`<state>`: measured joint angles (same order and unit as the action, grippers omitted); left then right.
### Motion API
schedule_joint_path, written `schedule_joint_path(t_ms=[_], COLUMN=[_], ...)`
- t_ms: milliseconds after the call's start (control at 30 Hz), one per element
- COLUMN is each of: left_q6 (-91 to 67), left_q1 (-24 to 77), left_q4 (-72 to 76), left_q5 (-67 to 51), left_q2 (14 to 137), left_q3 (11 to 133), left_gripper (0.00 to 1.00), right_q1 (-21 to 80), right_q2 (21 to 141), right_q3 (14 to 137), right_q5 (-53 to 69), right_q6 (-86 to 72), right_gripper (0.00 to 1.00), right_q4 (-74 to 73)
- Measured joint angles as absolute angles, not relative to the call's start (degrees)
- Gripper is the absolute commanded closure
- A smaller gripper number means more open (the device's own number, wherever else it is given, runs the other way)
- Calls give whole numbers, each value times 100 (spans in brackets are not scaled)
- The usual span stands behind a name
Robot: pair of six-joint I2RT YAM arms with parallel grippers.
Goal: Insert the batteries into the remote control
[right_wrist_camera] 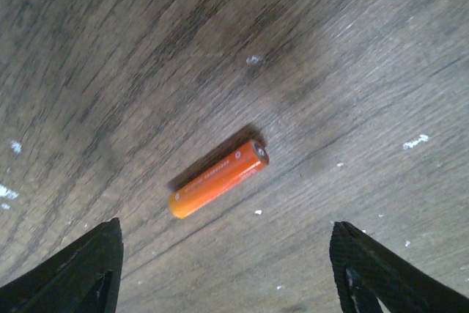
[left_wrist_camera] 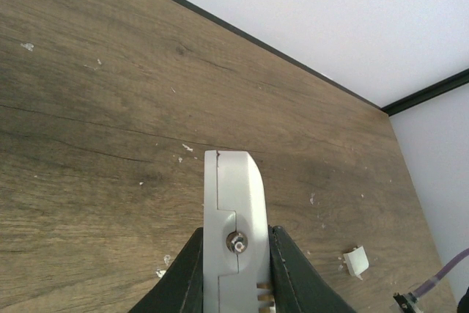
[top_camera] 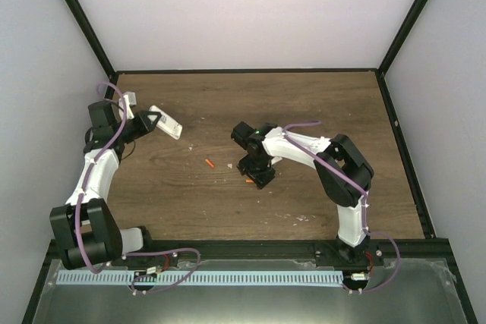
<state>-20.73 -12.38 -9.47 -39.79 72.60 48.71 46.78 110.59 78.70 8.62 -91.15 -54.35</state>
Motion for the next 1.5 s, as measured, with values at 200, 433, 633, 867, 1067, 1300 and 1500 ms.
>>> schedule_joint_path(t_ms=[200,433,633,867,1067,1300,1500], left_q6=[-2071,-2071,-2071,-2069,-2071,-2073,-2099], left_q1=[-1238,-1238,-1238,-1238,-1238,-1238,-1153], left_q4=[-943,-932,-930,-930,-930,-930,-926], left_q5=[-3977,-3979,-3977,-3977,-3979,-4029,-4082], left_q2=[7293,7297,7297,7297,7297,7297,7264], left_q3=[4871,4871,4871,4871,4871,4871,4862], left_gripper=[100,100,100,100,100,100,100], right_q1=[4639,4624,4619,4622,4639,4724,4831], right_q2=[11277,11351,11351,11349,11297,11203,10755], right_q3=[7870,7852,7815,7811,7745,7629,6952], right_q5=[895,897,878,777,602,252,16], right_q6=[-9067,-8971,-8871,-8569,-8014,-7203,-6073], right_gripper=[42,54,71,86,99,99,99], right_q4=[-5343,-5260,-5074,-5004,-4899,-4877,-4167])
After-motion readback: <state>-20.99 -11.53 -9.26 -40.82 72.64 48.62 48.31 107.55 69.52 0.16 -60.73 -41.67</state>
